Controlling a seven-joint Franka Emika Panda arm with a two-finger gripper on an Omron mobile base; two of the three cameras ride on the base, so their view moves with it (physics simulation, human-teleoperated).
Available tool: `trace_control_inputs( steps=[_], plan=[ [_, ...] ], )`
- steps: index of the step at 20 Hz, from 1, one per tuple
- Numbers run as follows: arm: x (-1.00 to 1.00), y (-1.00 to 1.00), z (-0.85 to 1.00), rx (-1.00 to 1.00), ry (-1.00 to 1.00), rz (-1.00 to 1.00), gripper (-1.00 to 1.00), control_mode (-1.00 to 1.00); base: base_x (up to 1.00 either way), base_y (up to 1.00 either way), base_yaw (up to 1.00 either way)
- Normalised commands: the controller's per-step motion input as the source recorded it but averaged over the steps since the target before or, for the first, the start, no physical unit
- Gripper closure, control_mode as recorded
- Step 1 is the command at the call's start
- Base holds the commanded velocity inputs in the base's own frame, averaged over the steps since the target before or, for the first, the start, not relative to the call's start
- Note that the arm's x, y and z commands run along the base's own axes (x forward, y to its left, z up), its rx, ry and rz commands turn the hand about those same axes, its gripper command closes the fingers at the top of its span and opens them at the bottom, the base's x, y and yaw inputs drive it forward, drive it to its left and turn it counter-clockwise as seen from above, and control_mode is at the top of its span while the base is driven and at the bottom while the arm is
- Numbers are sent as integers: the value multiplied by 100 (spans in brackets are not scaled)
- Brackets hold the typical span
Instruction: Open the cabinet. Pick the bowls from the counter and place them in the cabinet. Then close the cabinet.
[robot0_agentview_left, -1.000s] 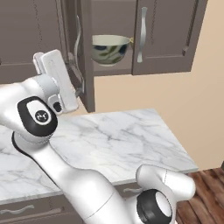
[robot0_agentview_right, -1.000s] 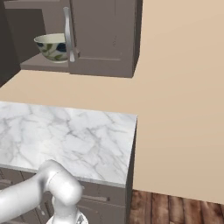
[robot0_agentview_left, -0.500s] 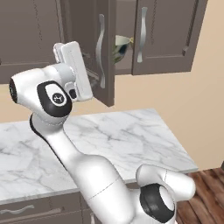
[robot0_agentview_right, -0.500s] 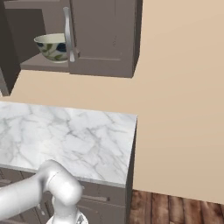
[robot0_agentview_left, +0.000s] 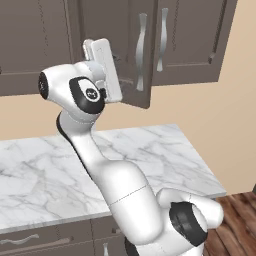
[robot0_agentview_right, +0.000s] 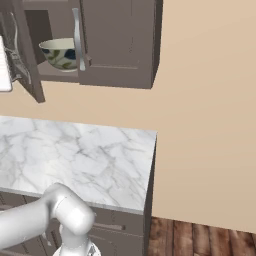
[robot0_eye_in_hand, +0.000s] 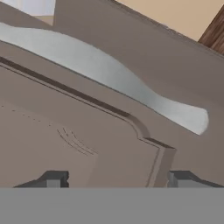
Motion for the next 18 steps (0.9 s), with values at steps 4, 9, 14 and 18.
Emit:
trace_control_inputs(
  steps=[4, 9, 14, 18],
  plan=[
    [82, -28, -19, 10, -6, 14, -100, -100, 0, 0, 0],
    [100, -23, -37, 6, -1, 36, -100, -100, 0, 0, 0],
    [100, -15, -38, 12, -1, 44, -100, -100, 0, 0, 0],
    [100, -6, -46, 20, -1, 52, -100, -100, 0, 0, 0]
  ],
)
